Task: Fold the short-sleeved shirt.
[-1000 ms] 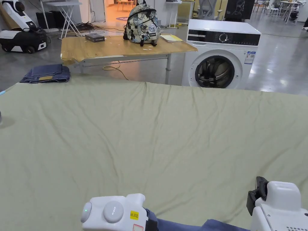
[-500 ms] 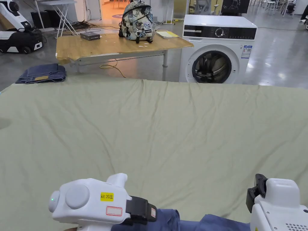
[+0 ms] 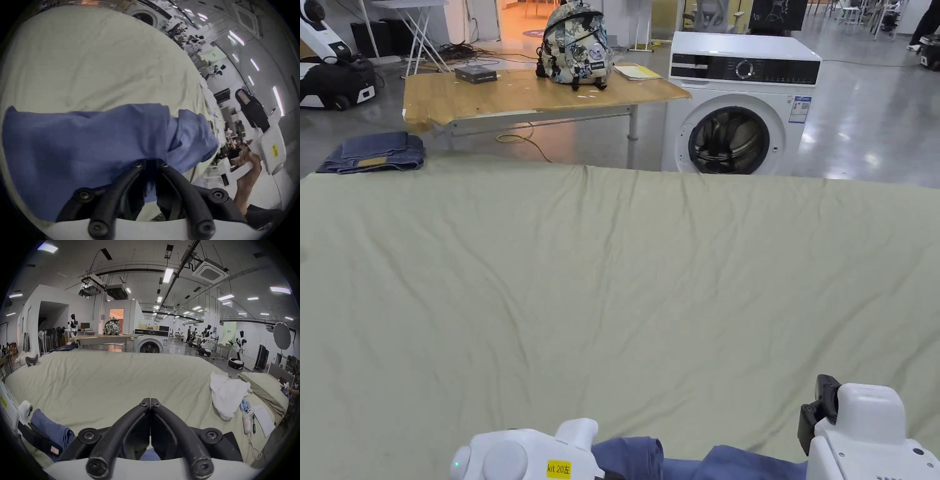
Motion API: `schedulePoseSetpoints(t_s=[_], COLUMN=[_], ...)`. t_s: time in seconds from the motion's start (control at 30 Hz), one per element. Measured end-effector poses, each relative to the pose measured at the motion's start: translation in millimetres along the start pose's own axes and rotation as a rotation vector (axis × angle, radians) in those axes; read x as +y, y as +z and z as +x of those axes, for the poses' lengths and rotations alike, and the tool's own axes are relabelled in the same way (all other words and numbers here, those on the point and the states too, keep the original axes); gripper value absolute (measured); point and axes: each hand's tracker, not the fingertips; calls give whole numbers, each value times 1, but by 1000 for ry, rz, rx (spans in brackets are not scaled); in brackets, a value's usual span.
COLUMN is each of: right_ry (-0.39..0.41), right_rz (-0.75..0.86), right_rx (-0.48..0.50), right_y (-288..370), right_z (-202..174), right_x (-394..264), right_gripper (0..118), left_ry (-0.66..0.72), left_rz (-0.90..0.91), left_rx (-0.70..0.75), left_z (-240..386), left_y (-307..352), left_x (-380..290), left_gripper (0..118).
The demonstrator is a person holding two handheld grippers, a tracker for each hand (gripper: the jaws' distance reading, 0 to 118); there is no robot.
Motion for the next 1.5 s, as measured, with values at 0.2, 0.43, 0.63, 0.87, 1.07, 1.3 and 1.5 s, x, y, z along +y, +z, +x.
schedulePoseSetpoints(t_s=[0.2, 0.43, 0.63, 0.87, 1.07, 1.3, 1.5], right_ry=[3, -14, 6, 17, 19, 26, 37], right_rz=[-10, -14, 15, 39, 41, 45, 47], right_rx=[-10, -10, -3, 14, 32, 37, 38], right_y=[1, -1, 1, -1, -1, 0, 3], right_z=[3, 2, -2, -7, -16, -21, -23], right_x=[-3, -3, 5, 15, 18, 20, 20], right_gripper=[0, 0, 0, 0, 0, 0, 0], left_ry=[-8, 46, 31, 63, 168, 299, 329], left_rz=[13, 12, 123, 236, 232, 262, 222], left_rx=[-30, -108, -132, -7, -57, -251, -237], left_z=[6, -3, -11, -75, -126, -160, -165], left_y=[-12, -2, 65, 146, 142, 107, 89], left_x=[-13, -16, -16, -15, -21, -28, -27], left_gripper=[7, 6, 30, 77, 77, 77, 12])
